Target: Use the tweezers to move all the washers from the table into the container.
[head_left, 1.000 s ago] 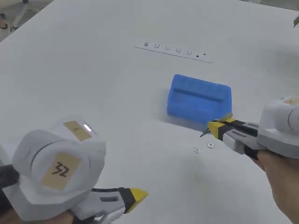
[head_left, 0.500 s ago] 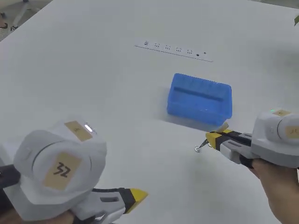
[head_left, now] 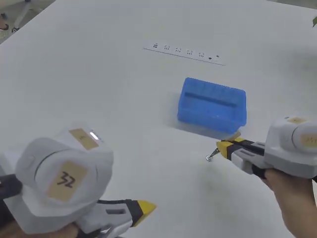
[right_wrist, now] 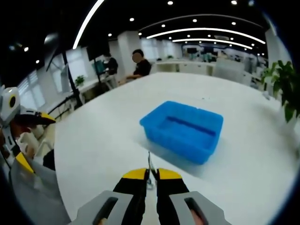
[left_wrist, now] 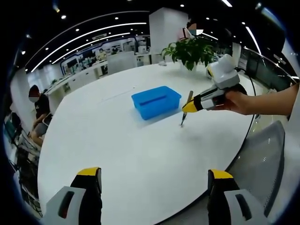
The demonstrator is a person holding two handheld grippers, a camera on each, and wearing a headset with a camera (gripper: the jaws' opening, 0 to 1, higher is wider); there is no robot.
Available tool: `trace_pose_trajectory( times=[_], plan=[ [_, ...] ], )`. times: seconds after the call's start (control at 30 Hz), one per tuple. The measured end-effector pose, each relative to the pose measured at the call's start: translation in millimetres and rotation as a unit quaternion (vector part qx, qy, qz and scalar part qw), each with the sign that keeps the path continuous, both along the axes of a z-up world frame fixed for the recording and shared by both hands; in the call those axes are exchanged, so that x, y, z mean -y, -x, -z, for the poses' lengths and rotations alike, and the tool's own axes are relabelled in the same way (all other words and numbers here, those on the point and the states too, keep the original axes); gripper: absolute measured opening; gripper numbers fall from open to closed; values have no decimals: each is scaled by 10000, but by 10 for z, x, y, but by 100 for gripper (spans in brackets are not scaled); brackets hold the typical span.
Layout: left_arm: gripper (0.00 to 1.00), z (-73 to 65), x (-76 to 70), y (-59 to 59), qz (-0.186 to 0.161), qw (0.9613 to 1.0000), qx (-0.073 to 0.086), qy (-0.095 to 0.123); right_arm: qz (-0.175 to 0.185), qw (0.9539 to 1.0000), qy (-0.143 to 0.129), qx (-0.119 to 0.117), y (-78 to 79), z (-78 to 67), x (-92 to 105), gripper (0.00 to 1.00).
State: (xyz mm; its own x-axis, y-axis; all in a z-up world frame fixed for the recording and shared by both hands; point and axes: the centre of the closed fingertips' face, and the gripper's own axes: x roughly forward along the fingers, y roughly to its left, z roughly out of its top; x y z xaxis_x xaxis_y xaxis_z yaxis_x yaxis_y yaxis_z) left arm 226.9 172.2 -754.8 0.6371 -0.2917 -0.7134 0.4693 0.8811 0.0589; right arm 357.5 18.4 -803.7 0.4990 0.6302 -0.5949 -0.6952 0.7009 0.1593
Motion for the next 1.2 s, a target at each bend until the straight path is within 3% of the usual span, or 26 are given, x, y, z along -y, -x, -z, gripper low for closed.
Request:
trace_pose_trajectory(
  times=[0.33, 0.7, 1.2],
  plan=[
    [96, -5, 26, -10, 25, 10000, 21, 22, -171, 9995, 181, 169, 45, 16, -3, 3],
    [95, -31, 20, -12, 73, 10000, 52, -23, -174, 9993, 290, 154, -2, 18, -1, 2],
    [95, -42, 12, -59, 72, 9999, 101, -61, -117, 9994, 12, 333, -119, -311, -22, 2]
  ],
)
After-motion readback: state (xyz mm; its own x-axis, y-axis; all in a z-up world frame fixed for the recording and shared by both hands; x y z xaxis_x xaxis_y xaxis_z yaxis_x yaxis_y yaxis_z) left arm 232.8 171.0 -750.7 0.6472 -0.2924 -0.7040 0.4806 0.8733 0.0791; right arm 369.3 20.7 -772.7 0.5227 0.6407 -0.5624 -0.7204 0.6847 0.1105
